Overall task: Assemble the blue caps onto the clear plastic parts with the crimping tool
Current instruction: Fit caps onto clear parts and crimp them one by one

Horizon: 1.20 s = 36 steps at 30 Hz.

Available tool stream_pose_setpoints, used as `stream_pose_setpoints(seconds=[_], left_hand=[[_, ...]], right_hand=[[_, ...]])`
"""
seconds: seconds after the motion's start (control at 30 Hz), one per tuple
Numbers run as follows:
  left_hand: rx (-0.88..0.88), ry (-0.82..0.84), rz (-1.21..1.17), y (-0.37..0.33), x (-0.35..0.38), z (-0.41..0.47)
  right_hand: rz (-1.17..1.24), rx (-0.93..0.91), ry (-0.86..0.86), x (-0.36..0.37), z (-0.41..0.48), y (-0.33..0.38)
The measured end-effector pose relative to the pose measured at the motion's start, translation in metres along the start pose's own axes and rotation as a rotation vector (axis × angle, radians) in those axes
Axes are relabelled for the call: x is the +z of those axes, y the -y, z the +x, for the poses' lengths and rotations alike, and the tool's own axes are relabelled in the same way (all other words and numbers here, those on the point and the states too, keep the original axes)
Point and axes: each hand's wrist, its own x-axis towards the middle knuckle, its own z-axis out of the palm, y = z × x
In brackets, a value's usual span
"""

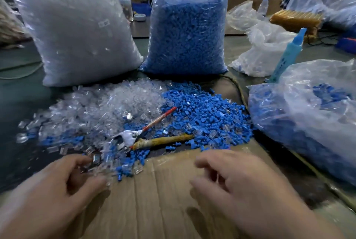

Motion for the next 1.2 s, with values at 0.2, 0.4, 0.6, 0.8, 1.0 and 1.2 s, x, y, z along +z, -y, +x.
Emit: stream_pose_setpoints(seconds=[0.2, 0.4, 0.6, 0.8, 1.0, 1.2], left_hand=[[0.086, -0.049, 0.225, -0.025, -0.002, -0.007], [0.234, -0.185, 0.203, -0.059, 0.0, -0.014], [0.201, -0.176, 0.128, -0.066, 0.007, -0.014], [0.23, -0.194, 0.11, -0.067, 0.011, -0.014], [0.265, -0.278, 0.002, -0.065, 0.017, -0.014], [0.153, -0.372, -0.242, -0.064, 0.019, -0.013]], right_hand=[[-0.187, -0.188, 0.219, 0.06, 0.056, 0.055], [-0.229, -0.171, 0.153, 0.094, 0.084, 0.066], [-0.235, -0.185, 0.079, 0.101, 0.084, 0.059], [-0.237, -0.16, 0.106, 0.095, 0.084, 0.058], [-0.203, -0.159, 0.085, 0.096, 0.086, 0.057], [-0.05, -0.151, 0.025, 0.095, 0.087, 0.052]])
